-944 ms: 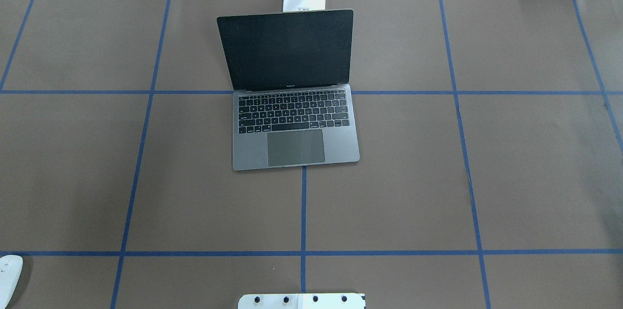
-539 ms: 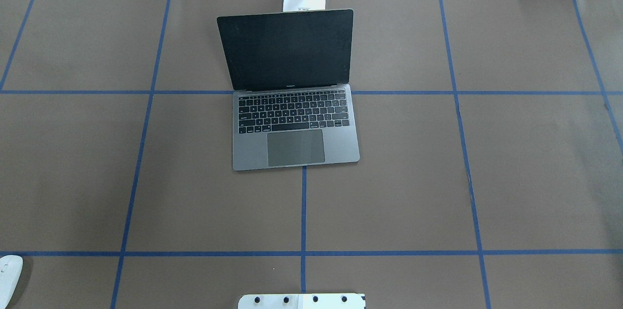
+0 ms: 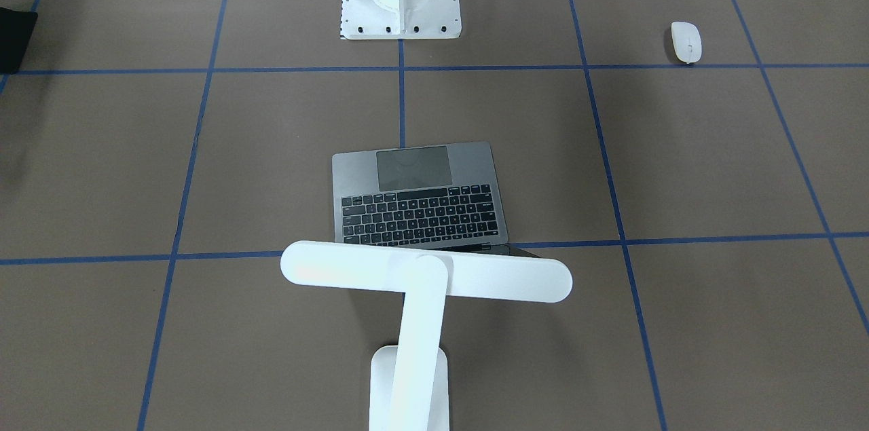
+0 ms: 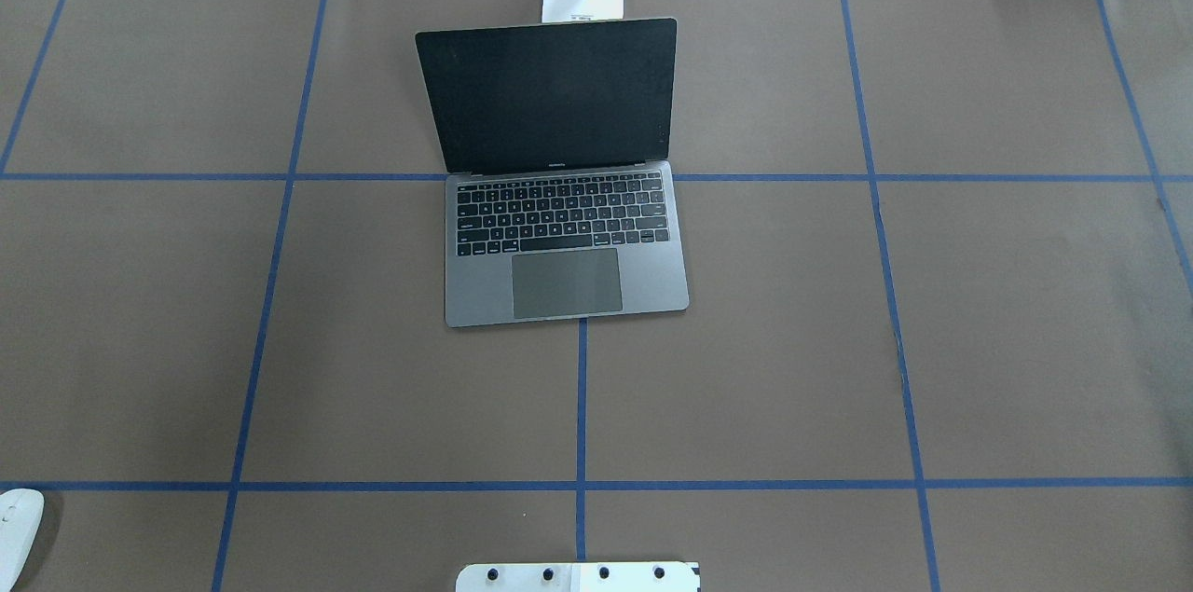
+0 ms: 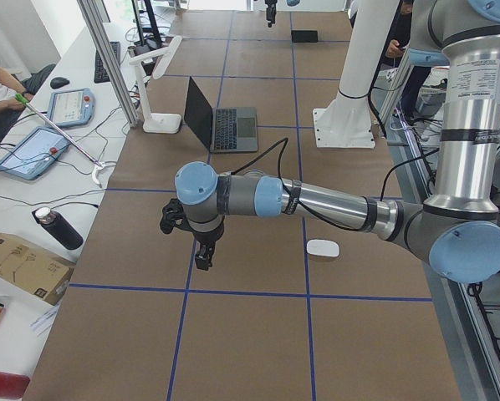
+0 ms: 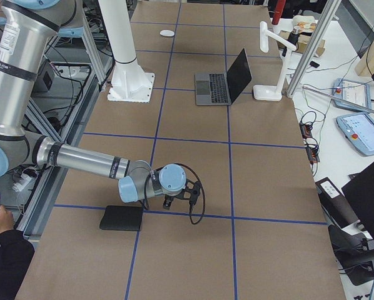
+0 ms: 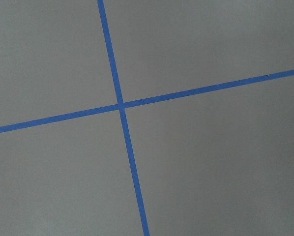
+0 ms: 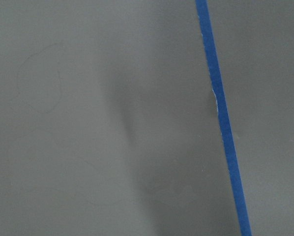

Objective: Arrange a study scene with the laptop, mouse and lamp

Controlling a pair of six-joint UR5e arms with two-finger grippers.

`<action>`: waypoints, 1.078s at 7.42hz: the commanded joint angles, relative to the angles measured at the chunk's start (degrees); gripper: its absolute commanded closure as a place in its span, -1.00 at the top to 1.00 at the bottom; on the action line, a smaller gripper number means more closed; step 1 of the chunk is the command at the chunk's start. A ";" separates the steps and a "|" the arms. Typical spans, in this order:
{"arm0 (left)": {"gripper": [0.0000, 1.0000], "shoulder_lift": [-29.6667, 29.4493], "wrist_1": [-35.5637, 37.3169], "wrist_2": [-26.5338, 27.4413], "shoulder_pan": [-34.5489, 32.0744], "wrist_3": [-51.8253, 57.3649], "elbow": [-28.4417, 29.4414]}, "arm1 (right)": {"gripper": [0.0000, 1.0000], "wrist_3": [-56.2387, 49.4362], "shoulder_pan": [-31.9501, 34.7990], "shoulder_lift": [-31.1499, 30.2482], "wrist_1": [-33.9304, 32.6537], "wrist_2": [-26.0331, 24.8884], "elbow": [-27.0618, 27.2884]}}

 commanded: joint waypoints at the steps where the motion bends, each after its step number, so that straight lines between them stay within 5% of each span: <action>1: 0.99 1.75 -0.01 0.00 0.00 -0.88 -3.24 | 0.92 -2.81 -3.08 -0.02 0.30 -4.27 0.37; 3: 0.99 1.76 -0.01 0.00 0.00 -0.88 -3.51 | 0.93 -12.19 -7.13 -0.11 -0.22 -7.69 0.11; 6: 0.99 1.76 -0.01 0.00 0.00 -3.07 -6.05 | 0.93 -27.73 -7.32 -1.77 -2.33 0.54 0.20; 8: 0.99 1.76 -0.01 0.00 0.00 -3.96 -7.11 | 0.93 -42.92 -8.11 -3.79 -3.64 1.61 -0.85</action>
